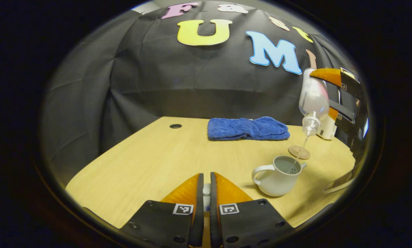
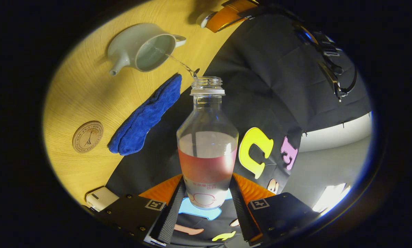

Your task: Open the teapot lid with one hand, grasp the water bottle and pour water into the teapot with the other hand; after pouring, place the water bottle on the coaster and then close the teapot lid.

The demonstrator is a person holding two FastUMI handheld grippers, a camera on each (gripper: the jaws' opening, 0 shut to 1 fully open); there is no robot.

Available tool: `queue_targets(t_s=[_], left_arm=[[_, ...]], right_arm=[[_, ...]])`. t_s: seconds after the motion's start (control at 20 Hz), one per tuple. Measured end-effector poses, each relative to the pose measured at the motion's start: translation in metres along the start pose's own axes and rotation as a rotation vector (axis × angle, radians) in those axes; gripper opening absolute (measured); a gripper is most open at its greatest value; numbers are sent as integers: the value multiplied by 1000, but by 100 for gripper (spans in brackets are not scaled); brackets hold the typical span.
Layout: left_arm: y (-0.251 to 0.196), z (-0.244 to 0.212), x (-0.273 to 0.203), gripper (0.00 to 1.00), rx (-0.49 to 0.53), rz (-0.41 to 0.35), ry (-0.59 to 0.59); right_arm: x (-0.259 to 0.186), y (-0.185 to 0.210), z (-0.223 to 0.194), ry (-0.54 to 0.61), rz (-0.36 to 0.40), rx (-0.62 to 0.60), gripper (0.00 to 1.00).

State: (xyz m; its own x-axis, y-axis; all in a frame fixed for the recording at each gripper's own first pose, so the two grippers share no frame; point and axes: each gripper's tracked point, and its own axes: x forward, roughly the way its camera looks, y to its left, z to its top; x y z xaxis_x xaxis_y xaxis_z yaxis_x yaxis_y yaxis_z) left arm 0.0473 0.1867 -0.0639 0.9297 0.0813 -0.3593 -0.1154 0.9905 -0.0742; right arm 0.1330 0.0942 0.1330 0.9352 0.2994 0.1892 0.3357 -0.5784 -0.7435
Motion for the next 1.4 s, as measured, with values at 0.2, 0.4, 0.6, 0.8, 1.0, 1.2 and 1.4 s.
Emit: queue_targets(t_s=[0.2, 0.4, 0.6, 0.8, 1.0, 1.2, 1.4], left_arm=[[0, 0, 0, 13, 0, -1, 1], [0, 1, 0, 14, -1, 0, 2], [0, 1, 0, 13, -9, 2, 0], [0, 1, 0, 14, -15, 4, -6], [1, 1, -1, 14, -22, 9, -8], [1, 1, 0, 14, -27, 16, -8], [1, 0, 0, 14, -26, 24, -7]], right_arm=[[-1, -10, 3, -19, -45, -69, 74], [0, -13, 9, -38, -67, -120, 74], [0, 9, 8, -22, 20, -17, 74], [-2, 25, 4, 14, 38, 111, 74], [-8, 53, 10, 45, 129, 321, 74], [-18, 98, 27, 69, 332, 678, 75], [-26, 113, 37, 93, 423, 947, 75]])
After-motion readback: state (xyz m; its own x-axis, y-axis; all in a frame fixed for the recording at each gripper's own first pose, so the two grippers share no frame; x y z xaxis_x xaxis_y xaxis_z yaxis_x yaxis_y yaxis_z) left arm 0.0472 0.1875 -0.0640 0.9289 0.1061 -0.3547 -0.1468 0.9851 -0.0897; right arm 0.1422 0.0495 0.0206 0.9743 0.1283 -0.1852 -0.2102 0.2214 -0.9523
